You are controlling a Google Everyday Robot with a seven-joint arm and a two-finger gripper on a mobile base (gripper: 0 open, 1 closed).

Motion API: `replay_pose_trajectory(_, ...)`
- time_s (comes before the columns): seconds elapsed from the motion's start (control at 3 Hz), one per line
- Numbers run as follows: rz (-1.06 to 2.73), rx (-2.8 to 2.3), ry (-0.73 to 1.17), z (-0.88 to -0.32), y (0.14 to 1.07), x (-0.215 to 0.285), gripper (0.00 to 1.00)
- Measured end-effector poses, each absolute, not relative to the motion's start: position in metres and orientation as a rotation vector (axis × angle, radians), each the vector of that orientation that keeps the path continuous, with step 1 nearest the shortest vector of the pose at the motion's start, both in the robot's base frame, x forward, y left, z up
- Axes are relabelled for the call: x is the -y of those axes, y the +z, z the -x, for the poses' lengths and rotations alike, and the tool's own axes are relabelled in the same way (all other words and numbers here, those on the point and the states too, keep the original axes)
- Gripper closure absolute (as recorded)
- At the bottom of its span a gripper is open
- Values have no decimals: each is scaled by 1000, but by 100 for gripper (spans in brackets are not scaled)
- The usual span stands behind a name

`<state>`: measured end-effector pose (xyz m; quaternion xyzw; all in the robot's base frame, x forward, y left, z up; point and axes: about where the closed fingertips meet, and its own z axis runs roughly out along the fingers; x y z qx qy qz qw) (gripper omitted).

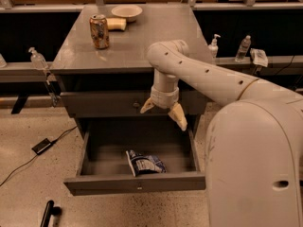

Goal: Pick blue chip bag from middle drawer and place on counter

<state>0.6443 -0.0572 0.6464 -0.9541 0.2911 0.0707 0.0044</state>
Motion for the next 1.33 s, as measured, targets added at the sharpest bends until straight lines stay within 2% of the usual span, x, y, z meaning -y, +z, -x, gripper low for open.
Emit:
replay_pose_trajectory(0.67,2983,-721,211,-638,609,39,0)
replay_pose_trajectory(1.0,3039,-185,111,-621,566,-17,0)
replay_pose_trajectory(1.33,3067,88,53,-608,540,-46,0)
